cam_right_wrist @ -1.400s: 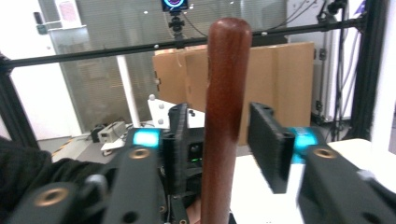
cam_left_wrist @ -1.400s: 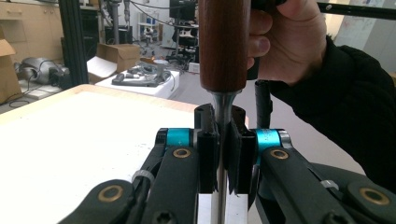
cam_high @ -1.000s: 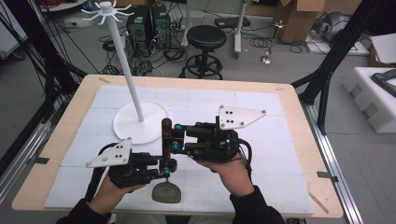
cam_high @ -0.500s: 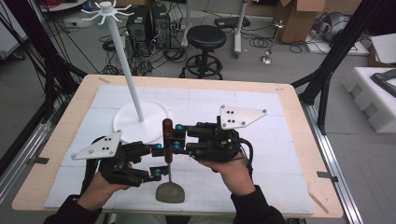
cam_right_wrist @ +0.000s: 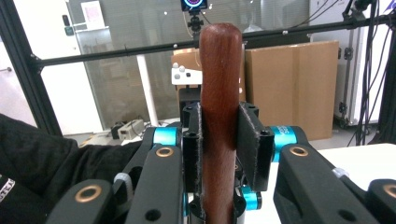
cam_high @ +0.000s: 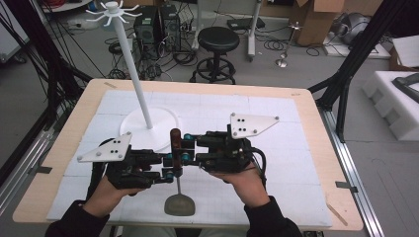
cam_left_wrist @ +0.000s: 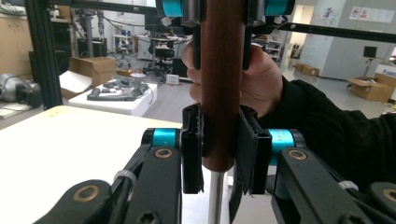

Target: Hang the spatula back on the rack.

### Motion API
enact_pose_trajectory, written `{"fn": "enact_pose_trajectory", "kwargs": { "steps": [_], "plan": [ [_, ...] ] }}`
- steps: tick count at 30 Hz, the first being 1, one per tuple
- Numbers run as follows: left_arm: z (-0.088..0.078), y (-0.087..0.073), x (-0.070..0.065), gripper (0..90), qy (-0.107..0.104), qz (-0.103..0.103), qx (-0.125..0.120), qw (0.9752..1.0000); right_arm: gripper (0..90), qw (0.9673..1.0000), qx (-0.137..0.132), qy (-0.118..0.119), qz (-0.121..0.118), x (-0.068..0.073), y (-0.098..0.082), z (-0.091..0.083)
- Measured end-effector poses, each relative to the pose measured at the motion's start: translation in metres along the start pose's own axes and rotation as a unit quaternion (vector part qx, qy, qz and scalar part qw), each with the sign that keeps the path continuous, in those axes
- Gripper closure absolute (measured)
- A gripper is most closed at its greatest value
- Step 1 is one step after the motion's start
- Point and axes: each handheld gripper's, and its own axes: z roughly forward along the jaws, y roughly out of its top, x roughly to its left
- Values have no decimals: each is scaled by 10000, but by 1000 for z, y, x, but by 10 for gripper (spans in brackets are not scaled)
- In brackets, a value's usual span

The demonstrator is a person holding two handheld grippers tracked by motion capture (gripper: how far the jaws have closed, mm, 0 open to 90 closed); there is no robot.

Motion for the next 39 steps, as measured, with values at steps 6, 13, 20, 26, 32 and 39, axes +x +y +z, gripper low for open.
{"fn": "enact_pose_trajectory", "kwargs": {
  "steps": [6,13,20,26,32,39],
  "plan": [
    [-7,4,10,735,377,-52,-40,9993,313,9969,-322,-717,-38,4,-1,-22],
    [-23,28,37,734,976,-39,-85,9952,244,9766,-150,-2096,-466,10,-18,-71],
    [-31,66,63,734,1601,127,-44,9870,215,9641,-233,-2632,-279,14,-40,-107],
    [-39,92,90,734,2267,24,-65,9739,211,9593,-271,-2805,-210,14,-50,-120],
    [-48,111,109,735,2801,-70,-99,9599,209,9585,-304,-2830,-184,14,-53,-123],
    [-55,115,119,735,3096,-185,-95,9506,208,9596,-304,-2791,-174,12,-53,-121]
  ]
}}
